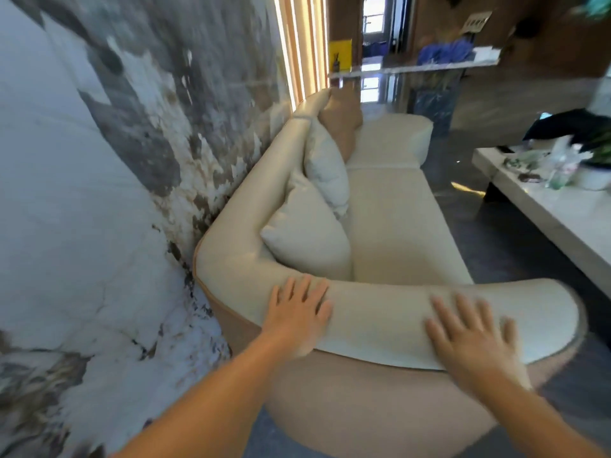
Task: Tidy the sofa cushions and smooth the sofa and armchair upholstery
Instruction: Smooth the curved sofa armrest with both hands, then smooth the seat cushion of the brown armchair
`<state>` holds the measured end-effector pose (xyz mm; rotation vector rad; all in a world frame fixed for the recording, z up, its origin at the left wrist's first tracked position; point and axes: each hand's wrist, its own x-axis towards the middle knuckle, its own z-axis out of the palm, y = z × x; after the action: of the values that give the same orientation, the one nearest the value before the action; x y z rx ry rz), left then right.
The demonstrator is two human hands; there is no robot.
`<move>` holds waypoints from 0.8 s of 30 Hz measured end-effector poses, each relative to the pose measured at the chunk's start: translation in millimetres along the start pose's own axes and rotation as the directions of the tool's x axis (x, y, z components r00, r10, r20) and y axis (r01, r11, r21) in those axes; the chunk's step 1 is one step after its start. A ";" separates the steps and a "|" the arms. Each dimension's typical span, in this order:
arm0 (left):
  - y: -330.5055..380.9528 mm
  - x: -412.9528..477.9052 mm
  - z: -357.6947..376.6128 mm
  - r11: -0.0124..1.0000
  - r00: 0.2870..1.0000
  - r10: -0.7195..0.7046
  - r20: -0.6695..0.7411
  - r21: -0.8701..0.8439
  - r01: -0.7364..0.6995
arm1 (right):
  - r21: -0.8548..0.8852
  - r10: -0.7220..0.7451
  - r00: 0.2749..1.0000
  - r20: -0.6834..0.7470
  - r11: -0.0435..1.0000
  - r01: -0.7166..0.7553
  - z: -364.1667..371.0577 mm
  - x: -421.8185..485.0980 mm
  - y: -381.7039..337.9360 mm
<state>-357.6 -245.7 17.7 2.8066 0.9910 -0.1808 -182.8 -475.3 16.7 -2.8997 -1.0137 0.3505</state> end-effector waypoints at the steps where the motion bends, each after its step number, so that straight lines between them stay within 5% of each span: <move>1: 4.3 -16.5 -2.7 1.000 0.998 -0.014 0.055 -0.020 0.015 | -0.030 -0.047 0.998 0.039 0.998 0.048 -0.6 -16.5 4.4; 3: 15.6 -48.4 -24.7 0.998 0.972 -0.051 0.229 -0.028 0.059 | -0.027 -0.104 0.975 0.198 0.993 0.111 -23.6 -39.4 15.3; 6: 43.7 -100.2 -74.7 0.988 0.870 -0.133 0.474 0.135 0.078 | 0.043 -0.010 0.898 0.441 0.999 -0.010 -86.6 -79.9 30.6; 10: 121.4 -215.9 -121.8 0.968 0.810 -0.084 0.580 0.241 -0.073 | 0.070 -0.099 0.884 0.456 0.995 0.075 -139.2 -206.7 74.2; 18: 339.3 -454.6 -192.7 0.924 0.875 0.263 0.407 0.155 -0.350 | -0.031 0.025 0.913 0.408 0.999 -0.013 -264.2 -485.4 233.1; 24: 524.7 -535.1 -225.2 0.782 0.733 0.511 0.449 0.110 -0.613 | -0.009 0.224 0.909 0.352 0.972 -0.236 -329.0 -649.4 352.3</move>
<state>-426.4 -933.3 384.9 2.9530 -0.0124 -0.8049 -386.1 -1145.3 421.6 -2.9936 -0.6813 0.9184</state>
